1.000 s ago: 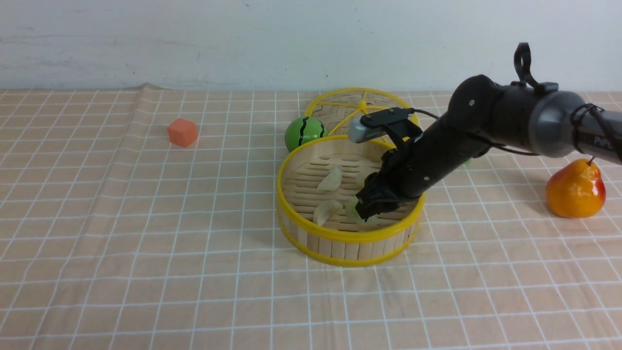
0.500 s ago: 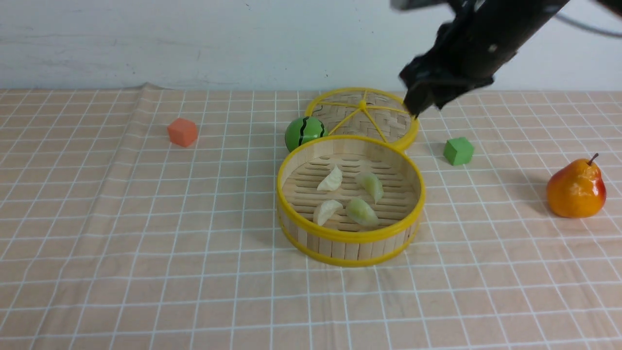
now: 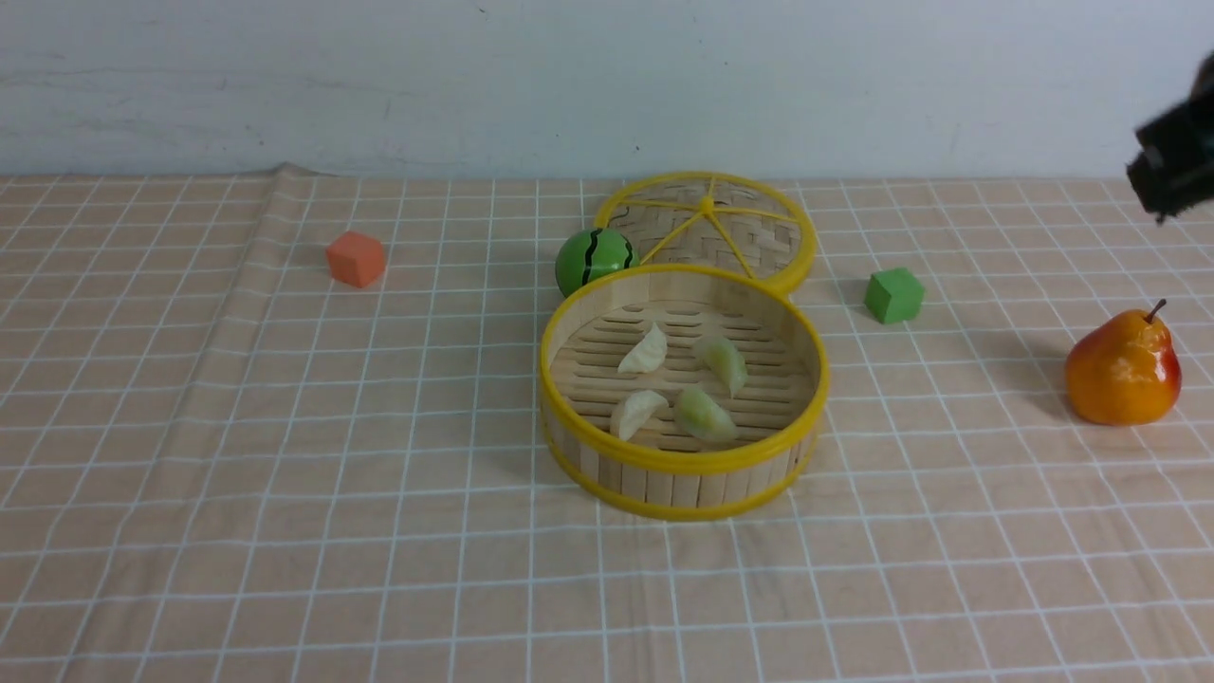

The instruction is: Put the dumplings into the steamer on the table with the brown tablecloth.

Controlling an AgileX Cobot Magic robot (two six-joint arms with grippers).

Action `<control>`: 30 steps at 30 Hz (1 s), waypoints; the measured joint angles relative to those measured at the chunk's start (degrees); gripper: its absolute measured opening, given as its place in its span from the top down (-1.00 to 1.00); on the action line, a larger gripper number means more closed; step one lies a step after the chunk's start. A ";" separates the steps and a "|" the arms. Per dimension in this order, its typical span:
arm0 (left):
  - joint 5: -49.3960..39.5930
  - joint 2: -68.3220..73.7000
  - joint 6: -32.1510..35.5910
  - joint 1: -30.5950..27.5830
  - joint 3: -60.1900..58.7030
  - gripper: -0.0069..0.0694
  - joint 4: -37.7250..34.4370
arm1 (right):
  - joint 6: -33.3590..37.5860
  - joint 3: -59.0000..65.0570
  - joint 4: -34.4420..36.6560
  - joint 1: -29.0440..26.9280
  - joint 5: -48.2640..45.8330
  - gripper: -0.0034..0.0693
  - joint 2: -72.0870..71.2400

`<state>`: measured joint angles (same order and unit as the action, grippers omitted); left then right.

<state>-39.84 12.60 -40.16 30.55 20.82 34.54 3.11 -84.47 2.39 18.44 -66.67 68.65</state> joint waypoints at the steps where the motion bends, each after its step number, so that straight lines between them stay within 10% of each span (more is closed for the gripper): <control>1: 0.00 0.00 0.00 0.00 0.00 0.76 0.00 | 0.07 3.28 0.56 0.00 3.24 0.93 -2.50; 12: 0.00 0.00 0.00 0.00 0.00 0.72 0.00 | 15.64 51.41 2.38 0.00 38.07 0.93 -27.60; 30: 0.00 0.00 0.00 0.00 0.00 0.68 0.00 | 14.65 75.07 13.15 -0.54 42.75 0.90 -34.23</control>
<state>-39.84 12.60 -40.16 30.55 20.82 34.54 17.76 -9.40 15.54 17.90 -23.92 34.42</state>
